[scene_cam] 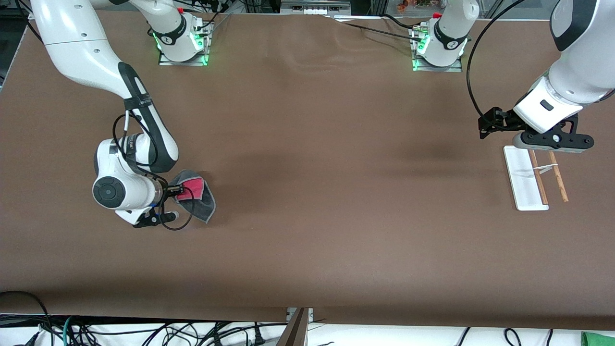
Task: Pass towel and hang on rack
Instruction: 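Grasp the towel corner with the right gripper and lift it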
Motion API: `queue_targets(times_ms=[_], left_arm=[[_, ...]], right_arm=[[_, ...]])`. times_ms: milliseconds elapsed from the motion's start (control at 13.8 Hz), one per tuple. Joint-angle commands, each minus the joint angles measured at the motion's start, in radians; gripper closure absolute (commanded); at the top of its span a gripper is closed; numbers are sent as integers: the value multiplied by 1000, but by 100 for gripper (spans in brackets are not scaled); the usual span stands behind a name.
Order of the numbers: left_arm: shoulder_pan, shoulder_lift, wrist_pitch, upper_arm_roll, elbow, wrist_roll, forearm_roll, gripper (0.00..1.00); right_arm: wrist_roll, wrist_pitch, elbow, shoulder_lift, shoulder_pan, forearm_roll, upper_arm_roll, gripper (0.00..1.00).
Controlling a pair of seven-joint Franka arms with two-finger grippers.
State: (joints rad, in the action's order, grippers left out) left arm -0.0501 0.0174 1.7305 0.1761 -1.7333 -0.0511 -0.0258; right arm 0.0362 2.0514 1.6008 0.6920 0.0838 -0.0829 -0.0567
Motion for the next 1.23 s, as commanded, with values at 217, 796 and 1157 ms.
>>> queue_targets(times_ms=[217, 796, 1157], left_arm=[[-5, -10, -9, 6, 0, -7, -17, 0], [-5, -10, -9, 6, 0, -7, -17, 0], [-5, -10, -9, 8, 0, -7, -17, 0]], right_arm=[[-2, -45, 7, -40, 10, -9, 5, 100], [-1, -181, -64, -176, 13, -6, -119, 100], [-2, -224, -162, -204, 17, -9, -284, 100]])
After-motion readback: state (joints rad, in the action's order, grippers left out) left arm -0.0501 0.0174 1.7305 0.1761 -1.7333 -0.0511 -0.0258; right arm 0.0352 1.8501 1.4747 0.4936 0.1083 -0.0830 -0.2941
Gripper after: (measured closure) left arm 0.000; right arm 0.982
